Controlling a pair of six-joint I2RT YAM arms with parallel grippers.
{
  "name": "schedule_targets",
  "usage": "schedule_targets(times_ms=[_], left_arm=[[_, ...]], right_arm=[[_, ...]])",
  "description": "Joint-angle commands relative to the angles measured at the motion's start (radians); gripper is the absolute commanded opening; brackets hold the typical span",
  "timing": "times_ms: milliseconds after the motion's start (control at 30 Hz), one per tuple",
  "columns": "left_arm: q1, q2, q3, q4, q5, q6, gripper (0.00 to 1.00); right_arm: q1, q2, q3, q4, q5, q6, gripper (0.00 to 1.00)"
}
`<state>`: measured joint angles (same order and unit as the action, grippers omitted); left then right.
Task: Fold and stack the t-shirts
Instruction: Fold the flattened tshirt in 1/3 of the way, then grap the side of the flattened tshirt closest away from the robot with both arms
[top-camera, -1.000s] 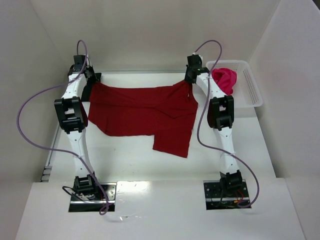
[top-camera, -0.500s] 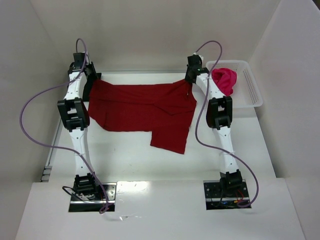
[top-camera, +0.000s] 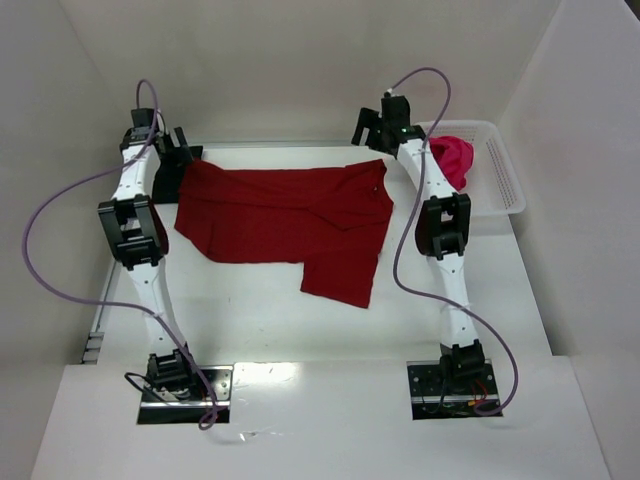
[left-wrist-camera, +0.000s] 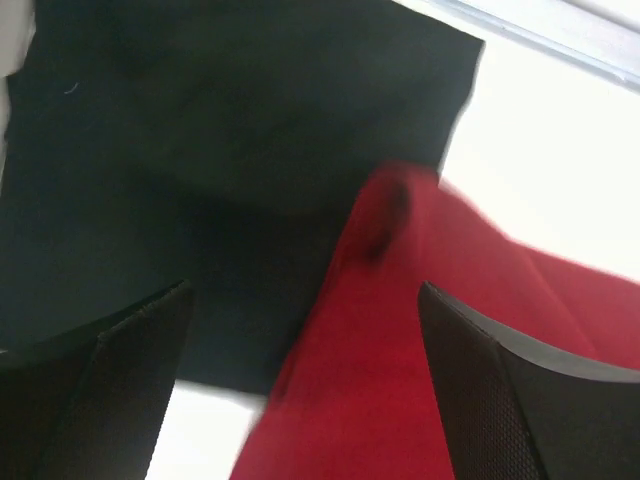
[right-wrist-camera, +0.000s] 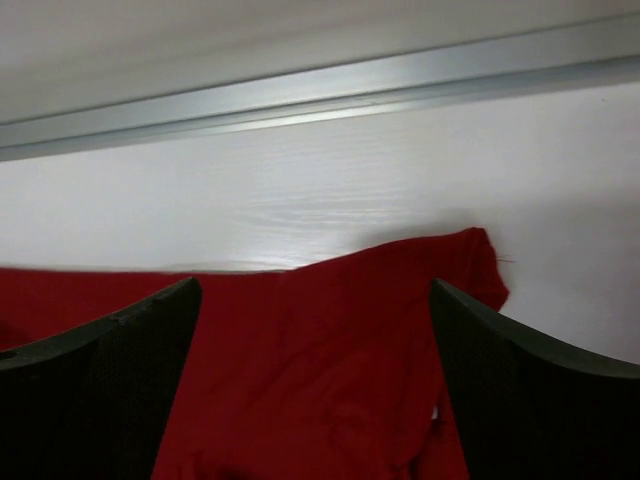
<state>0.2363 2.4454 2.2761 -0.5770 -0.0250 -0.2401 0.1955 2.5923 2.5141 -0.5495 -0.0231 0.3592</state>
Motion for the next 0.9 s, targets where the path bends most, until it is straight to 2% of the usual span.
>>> schedule_targets(times_ms=[0, 67, 167, 233, 333, 433, 467, 533, 633, 733, 800, 867], left_arm=[[0.012, -0.291, -0.148, -0.007, 0.068, 0.048, 0.99], [0.012, -0.368, -0.243, -0.018, 0.109, 0.077, 0.99], [0.012, -0.483, -0.414, -0.092, 0.143, 0.102, 0.99], [0.012, -0.503, -0.466, -0.136, 0.105, 0.102, 0.99], [-0.032, -0.586, -0.622, -0.126, 0.030, 0.075, 0.99], [-0.139, -0.641, -0.736, -0.095, -0.111, 0.065, 0.99], [-0.190, -0.641, -0.751, -0.095, -0.183, 0.052, 0.99], [-0.215, -0.622, -0.751, -0.095, -0.205, 0.042, 0.99], [-0.268, -0.553, -0.751, -0.119, -0.346, 0.019, 0.97], [-0.295, -0.539, -0.738, -0.119, -0.407, -0.019, 0.95], [-0.322, -0.517, -0.737, -0.119, -0.540, -0.044, 0.95], [-0.322, -0.488, -0.728, -0.130, -0.611, -0.067, 0.95]], right_arm=[[-0.005, -0.190, 0.026, 0.029, -0.123, 0.021, 1.00], [0.021, -0.247, -0.046, 0.029, -0.123, -0.008, 1.00], [0.068, -0.402, -0.273, 0.082, -0.066, -0.065, 1.00], [0.082, -0.481, -0.402, 0.097, -0.055, -0.065, 1.00], [0.082, -0.584, -0.564, 0.131, -0.055, -0.055, 1.00], [0.082, -0.669, -0.681, 0.160, -0.034, -0.055, 1.00], [0.082, -0.685, -0.719, 0.160, -0.034, -0.055, 1.00], [0.082, -0.724, -0.756, 0.172, -0.021, -0.055, 1.00], [0.082, -0.767, -0.833, 0.184, -0.009, -0.055, 1.00], [0.082, -0.799, -0.868, 0.184, 0.002, -0.055, 1.00], [0.082, -0.814, -0.908, 0.204, 0.002, -0.055, 1.00], [0.082, -0.827, -0.917, 0.204, 0.011, -0.055, 1.00]])
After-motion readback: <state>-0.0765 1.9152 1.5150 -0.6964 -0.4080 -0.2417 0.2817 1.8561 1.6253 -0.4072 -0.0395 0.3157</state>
